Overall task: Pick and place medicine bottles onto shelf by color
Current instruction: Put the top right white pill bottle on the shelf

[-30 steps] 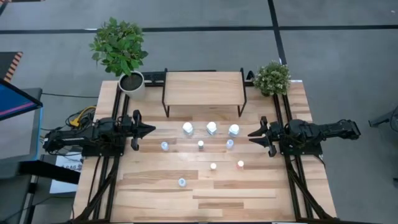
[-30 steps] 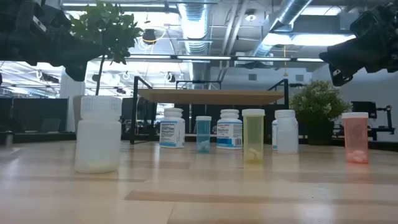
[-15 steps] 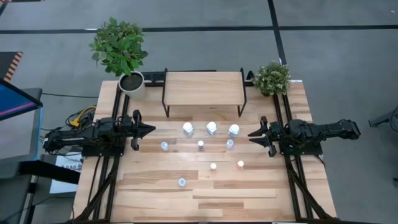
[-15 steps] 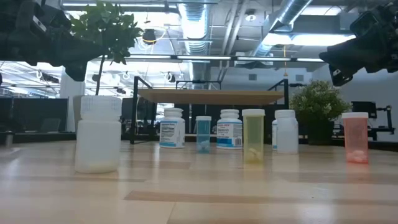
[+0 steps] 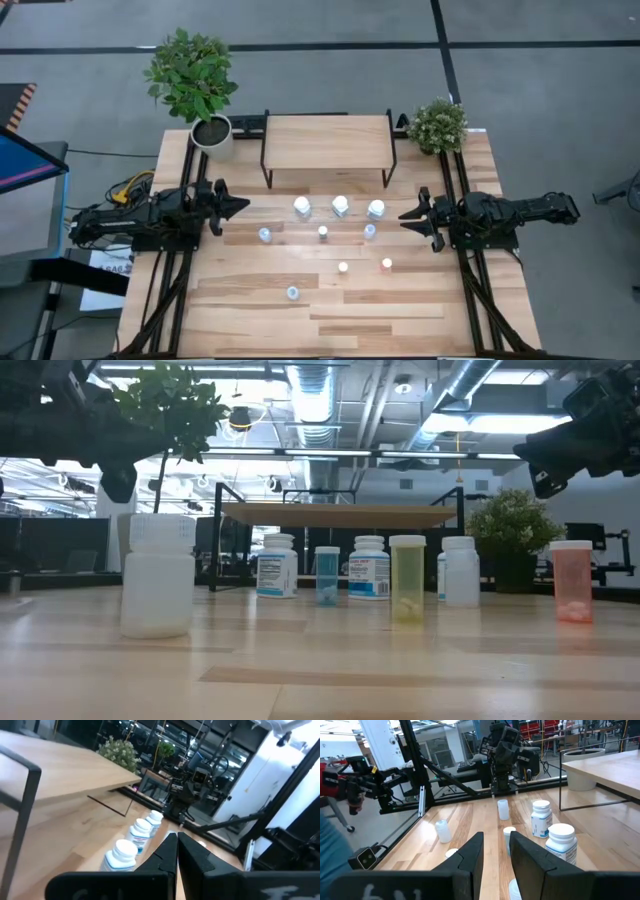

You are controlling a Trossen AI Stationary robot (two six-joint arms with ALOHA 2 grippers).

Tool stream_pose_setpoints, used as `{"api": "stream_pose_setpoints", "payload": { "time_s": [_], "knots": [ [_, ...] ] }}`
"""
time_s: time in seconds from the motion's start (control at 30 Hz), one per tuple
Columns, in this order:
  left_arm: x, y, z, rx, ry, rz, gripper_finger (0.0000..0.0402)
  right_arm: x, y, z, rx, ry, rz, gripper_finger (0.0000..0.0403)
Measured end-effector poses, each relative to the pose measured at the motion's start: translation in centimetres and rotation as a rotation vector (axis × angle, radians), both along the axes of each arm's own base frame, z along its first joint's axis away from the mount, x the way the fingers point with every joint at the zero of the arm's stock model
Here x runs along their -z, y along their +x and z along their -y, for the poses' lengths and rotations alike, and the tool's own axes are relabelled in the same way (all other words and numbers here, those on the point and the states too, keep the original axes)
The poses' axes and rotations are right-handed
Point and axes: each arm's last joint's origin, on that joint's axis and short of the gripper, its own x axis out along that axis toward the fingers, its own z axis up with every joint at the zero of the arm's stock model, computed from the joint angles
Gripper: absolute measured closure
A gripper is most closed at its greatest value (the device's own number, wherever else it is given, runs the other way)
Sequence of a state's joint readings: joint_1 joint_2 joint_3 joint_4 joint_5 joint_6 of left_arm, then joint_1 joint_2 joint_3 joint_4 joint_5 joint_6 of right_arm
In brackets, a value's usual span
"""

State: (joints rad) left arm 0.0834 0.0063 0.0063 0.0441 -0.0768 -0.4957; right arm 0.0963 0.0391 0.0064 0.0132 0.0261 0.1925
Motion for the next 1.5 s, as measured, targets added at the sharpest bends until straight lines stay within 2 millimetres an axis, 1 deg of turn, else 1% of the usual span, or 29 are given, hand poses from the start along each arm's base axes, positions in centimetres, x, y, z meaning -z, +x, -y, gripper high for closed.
{"api": "stream_pose_setpoints", "payload": {
  "time_s": [0.27,0.4,0.57,0.67,0.77,0.87,0.9,0.93,1.0,1.07,1.17,1.37,1.5],
  "knots": [
    [0.0,0.0,-0.1,-0.020,-0.004,0.002,0.0401,0.0,0.0,0.0,0.002,-0.025,0.004,0.0285],
    [-0.1,0.0,-0.1,-0.051,0.019,0.002,0.0401,-0.4,0.0,0.0,0.006,0.090,0.036,0.0285],
    [-0.1,0.0,-0.2,-0.063,-0.068,0.022,0.0401,-1.5,-0.1,0.0,-0.004,0.199,0.143,0.0285],
    [-0.3,0.0,-0.1,-0.046,-0.089,0.051,0.0401,-2.4,-0.2,0.1,-0.018,0.261,0.230,0.0285],
    [-1.2,-0.1,0.0,0.001,-0.070,0.134,0.0401,-3.4,-0.5,0.1,-0.034,0.290,0.330,0.0285],
    [-2.0,-0.2,0.1,0.028,0.015,0.203,0.0401,-4.6,-0.8,0.1,-0.038,0.291,0.371,0.0285],
    [-2.1,-0.2,0.1,0.034,0.042,0.190,0.0401,-5.2,-1.0,0.1,-0.040,0.293,0.385,0.0285],
    [-1.9,0.0,0.1,0.038,0.053,0.142,0.0401,-5.8,-1.1,0.1,-0.043,0.306,0.391,0.0285],
    [-2.1,0.4,0.1,0.044,0.059,0.079,0.0401,-6.6,-1.0,0.1,-0.048,0.356,0.358,0.0285],
    [-2.8,0.9,0.2,0.051,0.073,0.045,0.0401,-7.7,-0.8,0.1,-0.048,0.386,0.324,0.0285],
    [-3.9,2.0,0.3,0.070,0.113,-0.028,0.0401,-9.8,-0.4,0.1,-0.045,0.382,0.306,0.0285],
    [-8.3,4.5,0.8,0.121,0.265,-0.079,0.0401,-13.0,0.9,-0.2,-0.039,0.353,0.163,0.0285],
    [-10.8,6.1,1.2,0.163,0.317,-0.193,0.0401,-15.2,1.9,-0.7,-0.046,0.337,0.018,0.0285]
  ]
}}
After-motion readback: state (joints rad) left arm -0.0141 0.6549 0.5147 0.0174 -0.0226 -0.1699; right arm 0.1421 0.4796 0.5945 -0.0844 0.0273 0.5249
